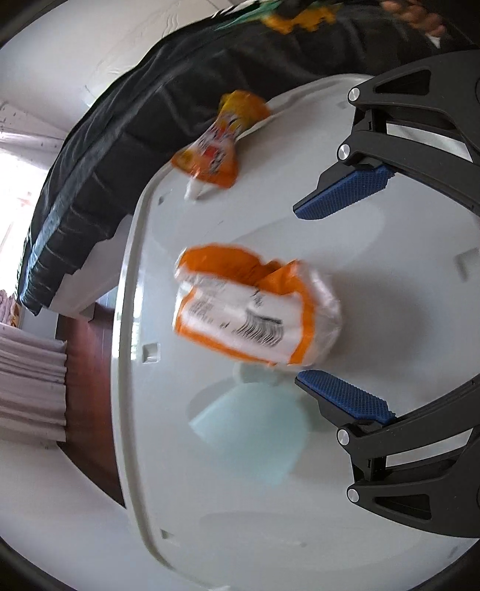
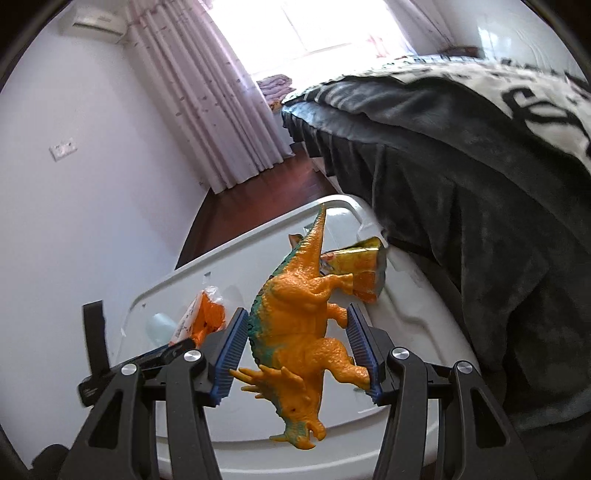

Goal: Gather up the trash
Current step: 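Grasp the orange-and-white bread bag with the left tool while the right holds the dinosaur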

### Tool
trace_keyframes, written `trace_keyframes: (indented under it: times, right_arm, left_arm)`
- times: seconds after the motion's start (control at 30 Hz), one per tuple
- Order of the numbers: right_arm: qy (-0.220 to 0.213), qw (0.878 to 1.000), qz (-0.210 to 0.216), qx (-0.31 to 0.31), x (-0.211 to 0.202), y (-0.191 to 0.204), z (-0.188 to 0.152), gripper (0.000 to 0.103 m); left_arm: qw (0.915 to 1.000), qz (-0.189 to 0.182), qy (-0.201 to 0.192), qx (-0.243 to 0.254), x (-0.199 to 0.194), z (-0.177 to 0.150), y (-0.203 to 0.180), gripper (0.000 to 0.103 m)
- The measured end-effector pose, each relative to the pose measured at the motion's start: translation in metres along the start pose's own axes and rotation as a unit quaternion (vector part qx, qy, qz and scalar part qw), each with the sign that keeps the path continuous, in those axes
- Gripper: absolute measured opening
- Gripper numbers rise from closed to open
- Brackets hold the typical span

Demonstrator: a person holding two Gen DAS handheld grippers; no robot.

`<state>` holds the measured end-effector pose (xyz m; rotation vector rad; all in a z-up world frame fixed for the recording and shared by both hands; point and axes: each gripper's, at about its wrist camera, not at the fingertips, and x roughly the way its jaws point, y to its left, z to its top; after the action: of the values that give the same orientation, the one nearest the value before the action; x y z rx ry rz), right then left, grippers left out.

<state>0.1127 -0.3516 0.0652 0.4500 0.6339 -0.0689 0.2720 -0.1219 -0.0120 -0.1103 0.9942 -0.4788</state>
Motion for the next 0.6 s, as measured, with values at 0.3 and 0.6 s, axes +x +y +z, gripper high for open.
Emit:
trace_keyframes:
  times: [0.3,0.6]
  right_arm:
    - [0.005,1.0,0.006,0.004,0.0,0.004,-0.004,0.054]
    - [0.007,1.0,0.011,-0.003,0.007,0.008,-0.002,0.054]
  left_arm:
    - [0.9951,-0.006,0.005,0.098,0.012,0.012,-0.036,0.082]
    - [0.9909,0.048,0.035,0.121,0.049,0.048,-0.045,0.082]
